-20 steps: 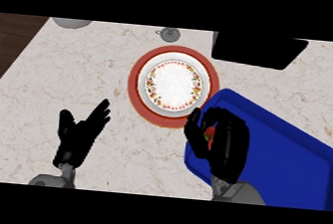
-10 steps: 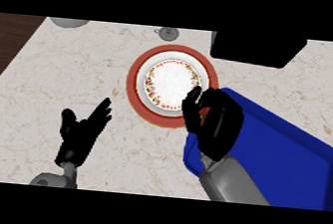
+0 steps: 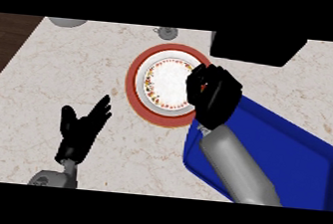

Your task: Pick the bell pepper from the tray and place it in the plate

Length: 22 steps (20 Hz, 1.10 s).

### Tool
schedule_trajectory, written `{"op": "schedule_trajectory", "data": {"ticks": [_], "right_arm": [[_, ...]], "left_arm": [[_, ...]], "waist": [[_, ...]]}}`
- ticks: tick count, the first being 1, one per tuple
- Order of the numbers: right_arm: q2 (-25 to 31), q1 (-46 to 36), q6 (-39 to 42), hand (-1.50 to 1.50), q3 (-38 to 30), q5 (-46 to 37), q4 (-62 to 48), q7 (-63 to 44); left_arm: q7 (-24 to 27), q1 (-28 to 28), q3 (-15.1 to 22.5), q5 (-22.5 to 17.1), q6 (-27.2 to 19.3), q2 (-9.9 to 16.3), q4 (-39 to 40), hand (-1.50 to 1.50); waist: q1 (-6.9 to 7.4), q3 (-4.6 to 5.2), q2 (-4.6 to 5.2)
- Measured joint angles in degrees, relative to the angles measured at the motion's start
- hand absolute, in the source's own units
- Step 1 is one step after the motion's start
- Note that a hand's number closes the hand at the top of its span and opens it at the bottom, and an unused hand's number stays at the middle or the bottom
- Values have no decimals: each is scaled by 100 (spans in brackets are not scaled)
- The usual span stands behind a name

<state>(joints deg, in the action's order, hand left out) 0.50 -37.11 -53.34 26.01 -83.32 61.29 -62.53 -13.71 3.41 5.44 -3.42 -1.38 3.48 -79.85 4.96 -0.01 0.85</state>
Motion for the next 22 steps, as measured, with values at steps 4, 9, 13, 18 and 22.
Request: {"op": "schedule_trajectory", "data": {"ticks": [4, 9, 13, 18, 22], "right_arm": [[3, -453, -280, 150, -242, 33, -706, -34], [-15, -715, -256, -150, -607, 860, -1537, -143], [-35, -981, -307, -150, -659, 1898, -2165, 14], [-41, -1040, -718, -150, -494, 3025, -2417, 797], [-31, -1064, -1168, -150, -461, 3561, -2293, 1525]], "left_arm": [[-14, 22, -12, -17, 22, 6, -10, 0], [72, -31, 41, 23, 40, -15, 7, 0], [78, 15, 63, 19, 94, -6, -1, 0], [46, 121, 60, 32, 75, -31, 18, 0], [98, 26, 8, -18, 132, 22, 6, 0]], "waist": [[15, -4, 20], [69, -6, 60], [149, -14, 100], [163, -23, 124], [134, -26, 114]]}}
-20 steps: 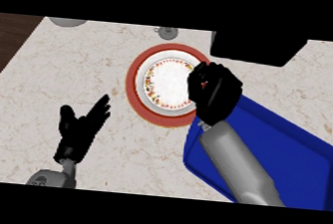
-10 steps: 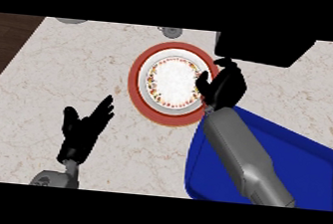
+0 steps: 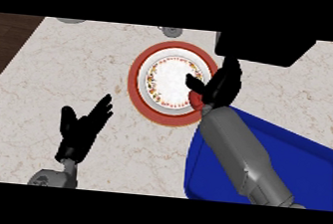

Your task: Pick the bell pepper from the tray and place it in the plate

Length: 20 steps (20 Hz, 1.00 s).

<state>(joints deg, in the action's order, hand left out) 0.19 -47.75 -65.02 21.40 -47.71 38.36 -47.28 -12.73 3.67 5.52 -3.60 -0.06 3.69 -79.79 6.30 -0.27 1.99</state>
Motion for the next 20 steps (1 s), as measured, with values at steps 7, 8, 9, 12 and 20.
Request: {"op": "schedule_trajectory", "data": {"ticks": [7, 8, 9, 12, 20], "right_arm": [[14, 313, -760, -150, 45, 996, 524, 966], [11, 408, -822, -150, 98, 1189, 691, 1076], [10, 547, -883, -150, 207, 1396, 887, 1208], [22, 926, -897, -150, 405, 2016, 1556, 1662], [76, 2303, -610, -150, 1196, 3341, 2898, 3187]], "left_arm": [[13, -152, -55, -11, -50, 5, -59, 0], [-9, -174, -76, -21, -68, 8, -89, 0], [-6, -172, -96, -28, -67, 17, -79, 0], [-46, -215, -144, -37, -120, 15, -113, 0], [-4, -245, -233, -26, -176, -3, -15, 0]], "waist": [[-171, 2, -54], [-206, 3, -67], [-233, 3, -75], [-354, 4, -107], [-528, 13, -157]]}}
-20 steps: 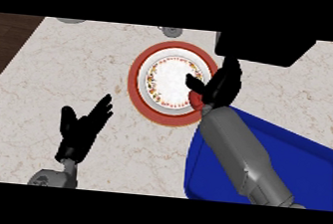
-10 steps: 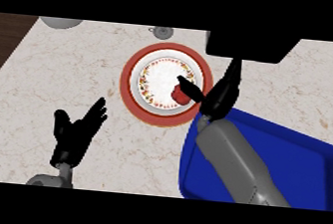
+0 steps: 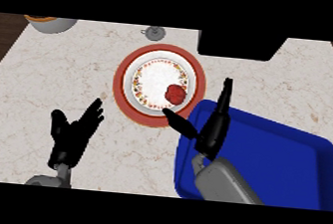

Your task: Pick the bell pepper from the tray and place it in the plate

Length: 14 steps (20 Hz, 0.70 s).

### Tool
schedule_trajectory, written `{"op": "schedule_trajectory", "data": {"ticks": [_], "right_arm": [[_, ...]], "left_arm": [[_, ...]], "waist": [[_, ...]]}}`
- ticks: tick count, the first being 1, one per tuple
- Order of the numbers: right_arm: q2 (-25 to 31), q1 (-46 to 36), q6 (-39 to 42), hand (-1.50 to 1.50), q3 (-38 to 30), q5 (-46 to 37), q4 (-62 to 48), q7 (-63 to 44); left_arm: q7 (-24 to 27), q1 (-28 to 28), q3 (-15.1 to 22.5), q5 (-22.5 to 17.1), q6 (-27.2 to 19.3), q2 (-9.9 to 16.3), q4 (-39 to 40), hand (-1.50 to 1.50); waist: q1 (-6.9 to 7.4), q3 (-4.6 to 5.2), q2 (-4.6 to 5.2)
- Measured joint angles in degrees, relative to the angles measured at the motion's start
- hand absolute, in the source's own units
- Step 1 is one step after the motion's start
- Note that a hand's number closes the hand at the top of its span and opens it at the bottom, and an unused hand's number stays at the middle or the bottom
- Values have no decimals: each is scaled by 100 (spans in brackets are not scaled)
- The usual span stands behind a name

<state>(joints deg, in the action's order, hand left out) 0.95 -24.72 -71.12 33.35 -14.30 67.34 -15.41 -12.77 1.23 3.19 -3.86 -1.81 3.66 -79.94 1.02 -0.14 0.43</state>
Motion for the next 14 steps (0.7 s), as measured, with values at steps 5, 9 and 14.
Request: {"op": "schedule_trajectory", "data": {"ticks": [5, 9, 14], "right_arm": [[25, 760, 362, -150, 177, 353, 215, 774], [46, 1279, 505, -150, 468, -50, 483, 668], [-27, 1700, 555, -150, 732, -556, 657, 413]], "left_arm": [[-23, -133, -74, -43, 78, 89, -130, 0], [38, -293, -56, -1, 81, 62, -218, 0], [-119, -262, -118, -24, 89, 68, -323, 0]], "waist": [[-56, 7, -27], [-88, 12, -42], [-97, 15, -47]]}}
